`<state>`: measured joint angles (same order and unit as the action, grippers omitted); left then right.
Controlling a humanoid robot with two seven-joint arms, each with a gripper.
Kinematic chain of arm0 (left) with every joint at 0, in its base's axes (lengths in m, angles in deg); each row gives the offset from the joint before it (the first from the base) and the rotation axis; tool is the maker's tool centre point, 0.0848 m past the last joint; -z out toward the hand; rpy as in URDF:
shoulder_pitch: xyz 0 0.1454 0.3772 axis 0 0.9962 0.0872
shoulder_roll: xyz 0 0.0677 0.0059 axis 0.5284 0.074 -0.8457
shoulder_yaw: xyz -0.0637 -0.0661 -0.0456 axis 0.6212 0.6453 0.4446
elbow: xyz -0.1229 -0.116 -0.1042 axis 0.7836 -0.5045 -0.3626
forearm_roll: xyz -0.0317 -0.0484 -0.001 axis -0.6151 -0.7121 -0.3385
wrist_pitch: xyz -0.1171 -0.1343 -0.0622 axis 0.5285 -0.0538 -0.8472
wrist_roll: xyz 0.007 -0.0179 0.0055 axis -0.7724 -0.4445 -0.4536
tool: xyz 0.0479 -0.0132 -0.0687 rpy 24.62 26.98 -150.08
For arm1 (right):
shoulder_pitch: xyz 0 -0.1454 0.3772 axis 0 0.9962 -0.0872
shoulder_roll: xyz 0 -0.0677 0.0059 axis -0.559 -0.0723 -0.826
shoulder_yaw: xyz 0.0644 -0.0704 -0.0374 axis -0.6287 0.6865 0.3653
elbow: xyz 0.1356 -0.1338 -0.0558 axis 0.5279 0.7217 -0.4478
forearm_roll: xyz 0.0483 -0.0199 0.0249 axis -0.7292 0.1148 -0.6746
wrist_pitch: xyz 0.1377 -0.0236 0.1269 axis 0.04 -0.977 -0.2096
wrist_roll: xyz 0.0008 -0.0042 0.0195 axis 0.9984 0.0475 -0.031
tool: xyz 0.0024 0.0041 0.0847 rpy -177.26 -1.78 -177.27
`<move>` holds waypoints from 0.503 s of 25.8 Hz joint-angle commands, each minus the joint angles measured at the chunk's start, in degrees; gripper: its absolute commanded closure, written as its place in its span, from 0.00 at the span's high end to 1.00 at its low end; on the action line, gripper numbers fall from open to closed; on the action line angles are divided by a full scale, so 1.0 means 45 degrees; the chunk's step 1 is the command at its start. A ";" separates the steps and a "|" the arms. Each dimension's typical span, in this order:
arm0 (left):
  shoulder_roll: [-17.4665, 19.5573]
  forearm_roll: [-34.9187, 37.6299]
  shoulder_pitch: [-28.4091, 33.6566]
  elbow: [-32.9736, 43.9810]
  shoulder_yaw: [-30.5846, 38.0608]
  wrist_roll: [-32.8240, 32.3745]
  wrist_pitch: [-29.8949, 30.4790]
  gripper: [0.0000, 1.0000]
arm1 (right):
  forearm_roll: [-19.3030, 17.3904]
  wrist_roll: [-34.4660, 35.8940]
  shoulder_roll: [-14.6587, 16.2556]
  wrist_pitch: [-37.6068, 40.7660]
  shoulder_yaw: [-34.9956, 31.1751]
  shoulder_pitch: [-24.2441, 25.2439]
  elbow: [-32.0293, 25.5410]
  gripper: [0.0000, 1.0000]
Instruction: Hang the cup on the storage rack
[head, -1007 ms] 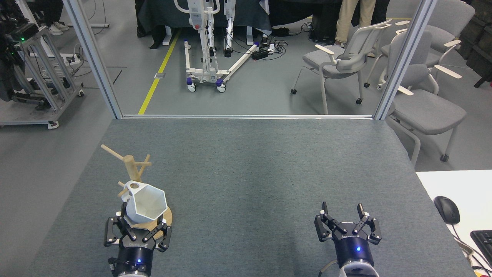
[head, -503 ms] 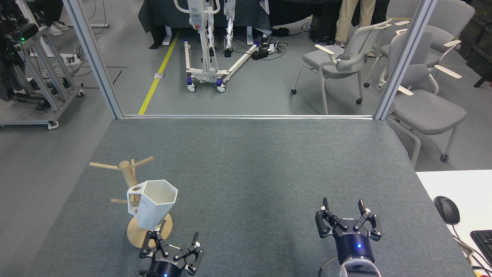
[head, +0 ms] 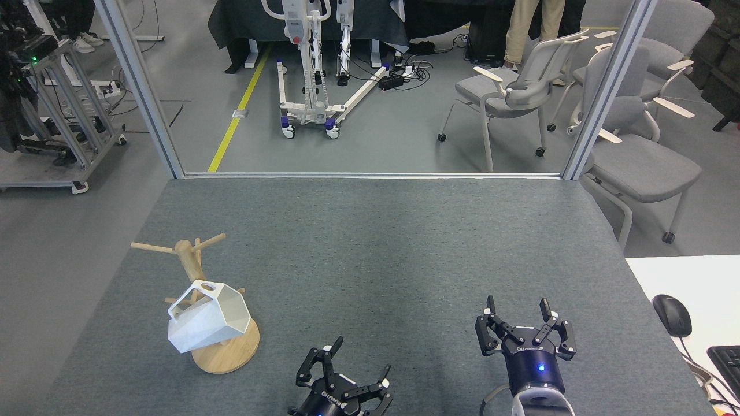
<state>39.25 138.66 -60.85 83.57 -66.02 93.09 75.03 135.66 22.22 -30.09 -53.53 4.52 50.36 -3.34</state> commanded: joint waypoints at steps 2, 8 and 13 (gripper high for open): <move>-0.0853 -0.0157 -0.0579 0.1076 0.0168 0.0204 -0.0127 1.00 | -0.0038 0.0002 -0.0014 -0.0018 -0.0063 -0.0012 -0.0064 0.99; -0.0892 -0.3281 -0.1517 0.1233 0.0168 0.0692 -0.1299 1.00 | -0.0058 0.0021 0.0143 -0.0018 -0.0063 -0.0168 -0.0123 0.99; -0.0775 -0.4962 -0.2279 0.0881 0.0109 0.0477 -0.3506 1.00 | -0.0058 0.0119 0.0377 -0.0018 -0.0102 -0.0188 -0.0143 0.99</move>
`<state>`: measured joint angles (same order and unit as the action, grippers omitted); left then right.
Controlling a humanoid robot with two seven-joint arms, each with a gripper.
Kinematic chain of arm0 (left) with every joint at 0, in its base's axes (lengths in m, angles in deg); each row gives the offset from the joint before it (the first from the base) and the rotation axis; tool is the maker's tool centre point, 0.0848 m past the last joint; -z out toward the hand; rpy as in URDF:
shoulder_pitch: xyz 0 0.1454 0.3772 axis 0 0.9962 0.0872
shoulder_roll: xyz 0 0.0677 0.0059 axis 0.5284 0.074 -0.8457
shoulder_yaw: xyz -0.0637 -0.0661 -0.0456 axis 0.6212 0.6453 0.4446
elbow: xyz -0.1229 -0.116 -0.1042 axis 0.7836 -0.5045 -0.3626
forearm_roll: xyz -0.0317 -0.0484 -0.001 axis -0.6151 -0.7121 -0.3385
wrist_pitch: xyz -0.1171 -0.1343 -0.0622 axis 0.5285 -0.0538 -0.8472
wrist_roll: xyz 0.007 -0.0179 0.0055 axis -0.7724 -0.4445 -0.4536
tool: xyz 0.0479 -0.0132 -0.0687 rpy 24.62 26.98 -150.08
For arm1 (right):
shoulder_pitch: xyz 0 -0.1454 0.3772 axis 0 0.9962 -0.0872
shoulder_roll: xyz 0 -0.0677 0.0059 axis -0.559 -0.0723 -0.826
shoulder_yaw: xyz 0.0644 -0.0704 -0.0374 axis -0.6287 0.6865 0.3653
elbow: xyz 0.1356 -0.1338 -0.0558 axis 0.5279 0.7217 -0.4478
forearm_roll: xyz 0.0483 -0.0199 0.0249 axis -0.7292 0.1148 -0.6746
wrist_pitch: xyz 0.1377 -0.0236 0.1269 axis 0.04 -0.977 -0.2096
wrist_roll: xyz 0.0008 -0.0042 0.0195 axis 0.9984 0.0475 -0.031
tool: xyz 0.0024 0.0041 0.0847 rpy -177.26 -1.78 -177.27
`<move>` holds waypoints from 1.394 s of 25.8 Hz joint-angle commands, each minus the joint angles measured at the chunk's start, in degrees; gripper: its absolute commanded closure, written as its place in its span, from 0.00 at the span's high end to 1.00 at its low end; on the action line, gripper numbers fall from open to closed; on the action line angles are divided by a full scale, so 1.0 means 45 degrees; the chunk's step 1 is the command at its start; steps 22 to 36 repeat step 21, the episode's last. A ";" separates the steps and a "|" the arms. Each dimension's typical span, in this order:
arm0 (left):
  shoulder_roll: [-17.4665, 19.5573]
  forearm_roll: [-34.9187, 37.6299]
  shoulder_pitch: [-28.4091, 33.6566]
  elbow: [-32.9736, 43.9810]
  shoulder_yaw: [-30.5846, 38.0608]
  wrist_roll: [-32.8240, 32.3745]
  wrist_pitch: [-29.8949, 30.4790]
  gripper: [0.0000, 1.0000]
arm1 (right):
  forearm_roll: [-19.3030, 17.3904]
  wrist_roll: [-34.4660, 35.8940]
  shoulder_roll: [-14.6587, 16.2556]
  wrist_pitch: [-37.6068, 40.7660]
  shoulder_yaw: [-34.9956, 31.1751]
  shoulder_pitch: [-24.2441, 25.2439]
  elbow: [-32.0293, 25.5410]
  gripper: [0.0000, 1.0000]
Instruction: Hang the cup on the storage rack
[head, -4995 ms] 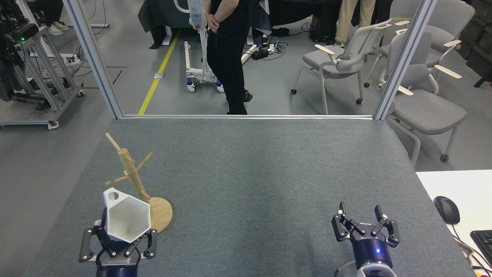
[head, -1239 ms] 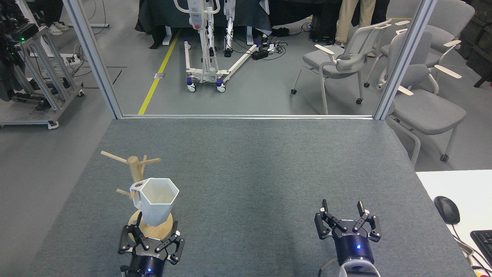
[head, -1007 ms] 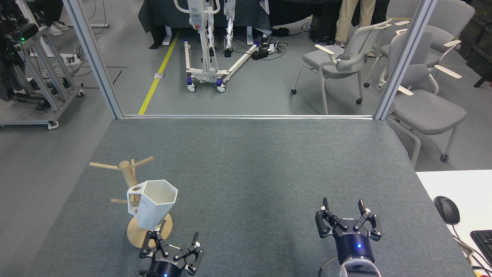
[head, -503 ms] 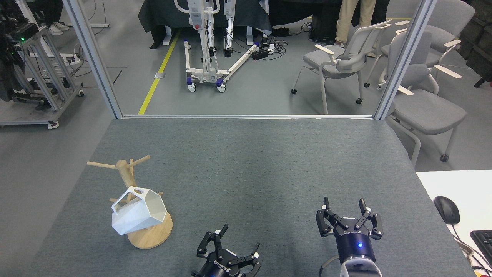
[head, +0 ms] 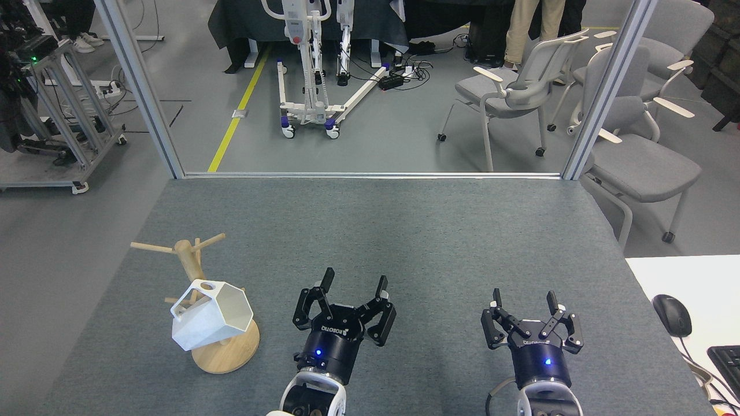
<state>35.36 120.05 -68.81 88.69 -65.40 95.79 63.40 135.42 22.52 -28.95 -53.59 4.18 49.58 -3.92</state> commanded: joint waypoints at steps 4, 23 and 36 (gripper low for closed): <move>0.0110 -0.0826 -0.0785 -0.0805 -0.0029 -0.0222 -0.1059 1.00 | -0.0004 0.0052 0.0124 0.0015 -0.0065 0.0180 -0.0346 0.99; 0.0364 -0.0533 -0.1742 -0.1411 -0.0029 -0.0866 -0.2035 1.00 | -0.1977 0.0013 0.0905 0.0035 -0.0514 -0.0132 -0.0640 0.99; 0.0364 -0.0533 -0.1742 -0.1411 -0.0029 -0.0866 -0.2035 1.00 | -0.1977 0.0013 0.0905 0.0035 -0.0514 -0.0132 -0.0640 0.99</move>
